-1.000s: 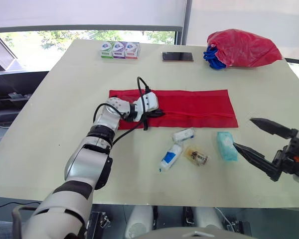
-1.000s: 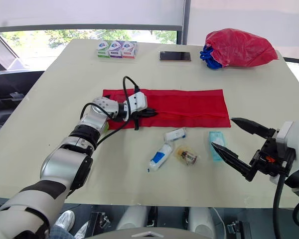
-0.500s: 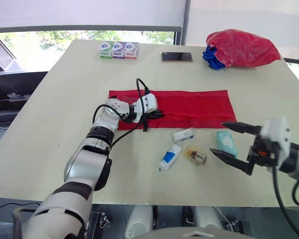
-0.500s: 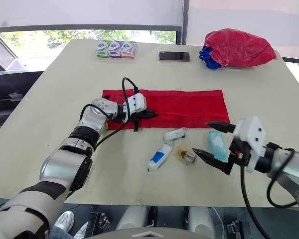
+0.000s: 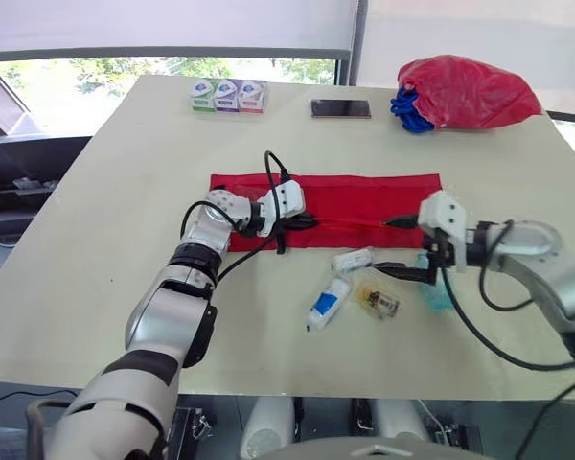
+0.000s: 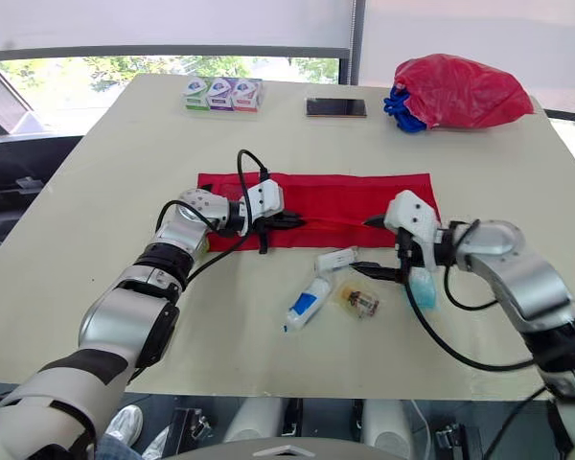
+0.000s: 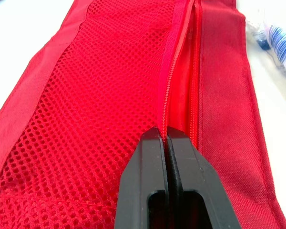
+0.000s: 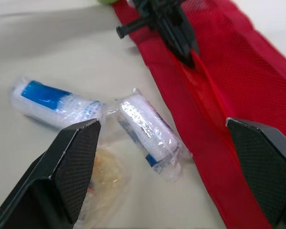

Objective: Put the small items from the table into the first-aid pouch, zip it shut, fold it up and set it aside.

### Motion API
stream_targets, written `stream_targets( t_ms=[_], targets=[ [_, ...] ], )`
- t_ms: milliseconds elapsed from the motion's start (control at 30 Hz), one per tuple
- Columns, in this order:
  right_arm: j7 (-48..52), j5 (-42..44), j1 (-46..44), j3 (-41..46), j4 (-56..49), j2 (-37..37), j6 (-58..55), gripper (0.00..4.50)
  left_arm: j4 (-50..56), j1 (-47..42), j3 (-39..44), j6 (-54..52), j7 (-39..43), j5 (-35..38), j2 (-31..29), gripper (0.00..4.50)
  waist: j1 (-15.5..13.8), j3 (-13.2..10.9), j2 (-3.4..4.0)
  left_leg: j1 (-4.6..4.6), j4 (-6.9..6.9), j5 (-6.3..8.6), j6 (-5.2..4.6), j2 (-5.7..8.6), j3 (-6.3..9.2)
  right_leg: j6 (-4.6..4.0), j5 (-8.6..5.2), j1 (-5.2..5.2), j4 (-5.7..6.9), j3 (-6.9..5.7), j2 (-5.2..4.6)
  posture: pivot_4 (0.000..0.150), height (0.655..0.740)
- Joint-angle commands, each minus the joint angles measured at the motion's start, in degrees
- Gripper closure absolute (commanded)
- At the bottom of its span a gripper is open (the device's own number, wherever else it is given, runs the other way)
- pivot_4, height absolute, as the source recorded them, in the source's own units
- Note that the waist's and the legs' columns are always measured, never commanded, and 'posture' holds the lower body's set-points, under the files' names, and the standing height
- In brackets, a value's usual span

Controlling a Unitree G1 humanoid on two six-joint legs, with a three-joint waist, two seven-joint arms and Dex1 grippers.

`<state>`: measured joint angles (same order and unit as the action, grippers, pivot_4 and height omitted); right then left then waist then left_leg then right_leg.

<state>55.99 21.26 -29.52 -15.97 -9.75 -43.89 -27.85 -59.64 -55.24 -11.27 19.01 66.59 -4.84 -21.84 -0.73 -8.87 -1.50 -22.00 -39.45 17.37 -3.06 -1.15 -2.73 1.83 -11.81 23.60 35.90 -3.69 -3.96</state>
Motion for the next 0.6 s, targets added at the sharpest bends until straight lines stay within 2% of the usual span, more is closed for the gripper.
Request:
stream_targets(
  t_ms=[33,267,367,467,500,533,600],
  targets=[
    [2.6,-3.6,-3.9,-2.7,5.4,3.0,2.0,0.0,2.4,0.4,0.7,0.0,0.3,0.9,0.0,4.42,-0.1,0.0,0.0,0.0,0.0,0.0,0.0,0.0,0.03,0.0,0.0,-0.01,0.01,-0.02,0.0,0.15,0.74],
    [5.5,-12.0,-7.2,-7.2,14.0,6.2,8.3,0.0,3.3,0.5,0.8,-0.6,0.2,1.3,0.3,4.42,-0.1,0.0,0.0,-0.04,0.0,-0.14,0.24,0.02,0.04,0.0,0.01,0.0,0.02,-0.06,-0.03,0.15,0.74],
    [6.5,-13.5,-6.8,-7.2,14.2,6.6,8.9,0.88,3.7,0.6,0.9,-0.9,0.2,1.5,0.3,4.5,0.0,0.0,0.01,-0.03,0.0,-0.14,0.24,0.03,0.03,0.0,0.01,0.0,0.02,-0.06,-0.03,0.15,0.74],
    [7.3,-15.2,-6.4,-7.3,13.9,6.1,8.8,2.44,4.0,0.7,0.9,-1.1,0.2,1.6,0.4,4.5,0.0,0.0,0.01,-0.02,0.0,-0.15,0.26,0.01,0.04,0.0,0.01,0.01,0.05,-0.06,-0.02,0.15,0.74],
    [7.6,-15.4,-6.3,-7.3,13.7,6.1,8.9,2.7,3.9,0.6,0.9,-1.1,0.1,1.6,0.5,4.5,0.0,0.0,0.01,-0.01,0.01,-0.15,0.26,0.01,0.04,0.0,0.01,0.01,0.06,-0.06,-0.01,0.15,0.74],
    [7.8,-15.4,-6.2,-7.1,13.4,6.2,8.6,3.32,3.7,0.5,0.9,-1.1,0.0,1.6,0.7,4.5,0.0,0.0,0.01,-0.01,0.0,-0.15,0.26,0.01,0.04,0.0,0.01,0.0,0.06,-0.06,-0.01,0.15,0.74],
    [7.9,-14.1,-5.9,-5.8,12.3,7.0,7.1,4.19,3.6,0.4,0.9,-1.1,0.0,1.6,0.9,4.5,0.0,0.0,0.01,-0.01,0.0,-0.15,0.26,0.01,0.03,0.0,0.01,0.0,0.06,-0.06,-0.02,0.15,0.74]
  ],
)
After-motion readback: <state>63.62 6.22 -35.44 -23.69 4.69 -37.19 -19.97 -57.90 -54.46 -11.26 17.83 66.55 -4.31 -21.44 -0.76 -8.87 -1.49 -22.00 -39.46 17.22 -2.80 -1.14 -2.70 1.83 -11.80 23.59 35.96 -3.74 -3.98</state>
